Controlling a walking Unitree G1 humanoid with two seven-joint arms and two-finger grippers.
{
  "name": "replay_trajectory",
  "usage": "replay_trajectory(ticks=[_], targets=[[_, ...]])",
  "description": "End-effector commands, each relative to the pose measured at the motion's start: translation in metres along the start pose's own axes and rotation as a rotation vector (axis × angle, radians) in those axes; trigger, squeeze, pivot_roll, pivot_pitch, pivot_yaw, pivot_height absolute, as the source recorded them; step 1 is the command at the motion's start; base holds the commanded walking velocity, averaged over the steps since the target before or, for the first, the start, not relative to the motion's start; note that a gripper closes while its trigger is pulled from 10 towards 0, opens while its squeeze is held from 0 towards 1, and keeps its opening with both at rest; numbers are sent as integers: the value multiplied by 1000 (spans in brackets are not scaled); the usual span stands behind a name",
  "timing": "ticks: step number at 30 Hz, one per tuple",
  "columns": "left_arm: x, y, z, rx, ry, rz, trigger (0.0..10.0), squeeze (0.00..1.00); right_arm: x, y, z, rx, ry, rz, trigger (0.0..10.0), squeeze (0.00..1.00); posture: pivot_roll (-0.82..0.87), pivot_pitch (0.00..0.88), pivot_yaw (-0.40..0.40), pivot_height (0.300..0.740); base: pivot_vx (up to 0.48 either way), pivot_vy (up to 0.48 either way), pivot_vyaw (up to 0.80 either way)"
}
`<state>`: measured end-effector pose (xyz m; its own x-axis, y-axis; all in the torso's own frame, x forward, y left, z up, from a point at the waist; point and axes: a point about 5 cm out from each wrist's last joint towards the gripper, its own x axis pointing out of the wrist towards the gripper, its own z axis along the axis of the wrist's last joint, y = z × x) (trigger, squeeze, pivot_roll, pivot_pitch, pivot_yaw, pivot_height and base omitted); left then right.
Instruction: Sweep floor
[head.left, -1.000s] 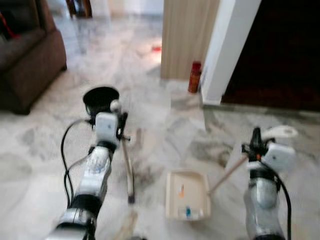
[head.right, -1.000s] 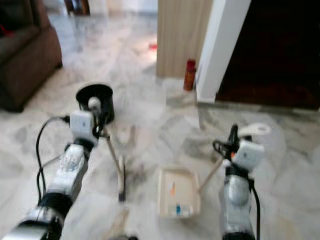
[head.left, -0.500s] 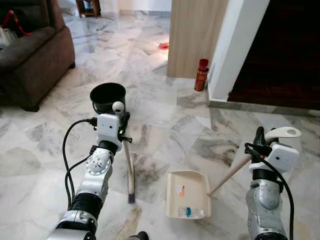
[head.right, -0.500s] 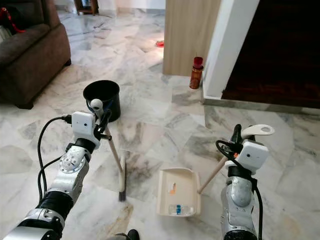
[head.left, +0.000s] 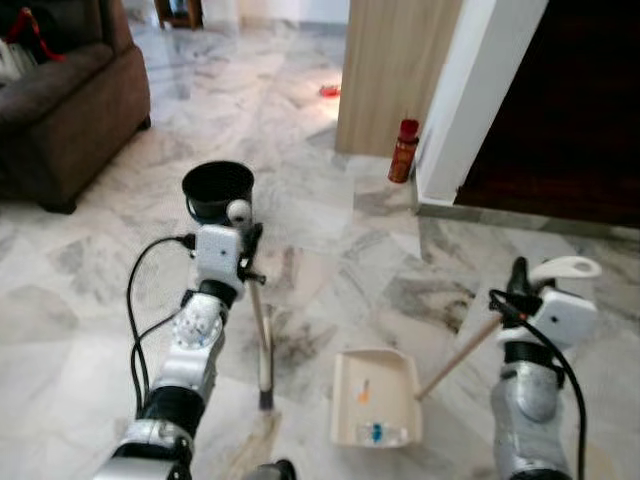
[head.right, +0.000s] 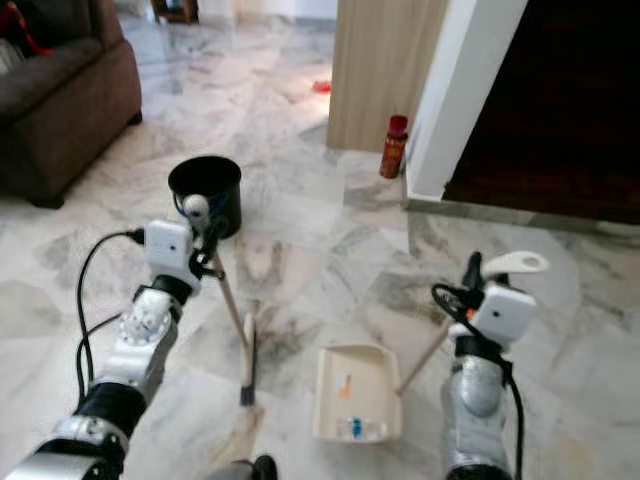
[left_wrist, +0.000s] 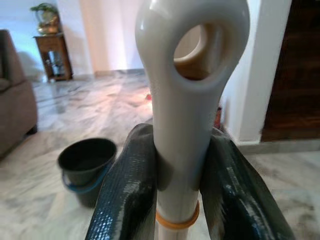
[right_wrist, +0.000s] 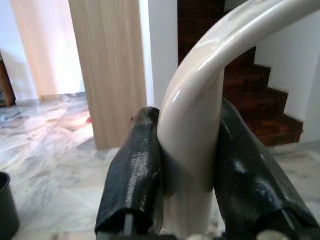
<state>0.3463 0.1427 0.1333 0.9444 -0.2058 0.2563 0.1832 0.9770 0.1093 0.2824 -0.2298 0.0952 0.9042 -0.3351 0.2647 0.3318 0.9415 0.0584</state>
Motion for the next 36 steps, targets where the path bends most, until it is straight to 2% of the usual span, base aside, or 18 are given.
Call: replay_trajectory(ticks=[1, 9, 31, 36], targets=[[5, 1, 9, 1, -37, 1, 10000, 0, 5, 1, 11, 21, -56, -9, 10000, 0, 55, 109, -12, 740, 0, 0, 0], [4, 1, 8, -6, -29, 8, 10000, 0, 5, 0, 11, 26, -55, -16, 10000, 0, 57, 109, -15, 740, 0, 220, 0], [3, 1, 7, -13, -23, 7, 10000, 0, 6, -1, 9, 64, -31, -16, 10000, 0, 55, 103, -19, 740, 0, 358, 0], [3, 2, 7, -11, -24, 8, 10000, 0, 7, 1, 9, 75, -27, -9, 10000, 0, 55, 100, -19, 740, 0, 364, -769]])
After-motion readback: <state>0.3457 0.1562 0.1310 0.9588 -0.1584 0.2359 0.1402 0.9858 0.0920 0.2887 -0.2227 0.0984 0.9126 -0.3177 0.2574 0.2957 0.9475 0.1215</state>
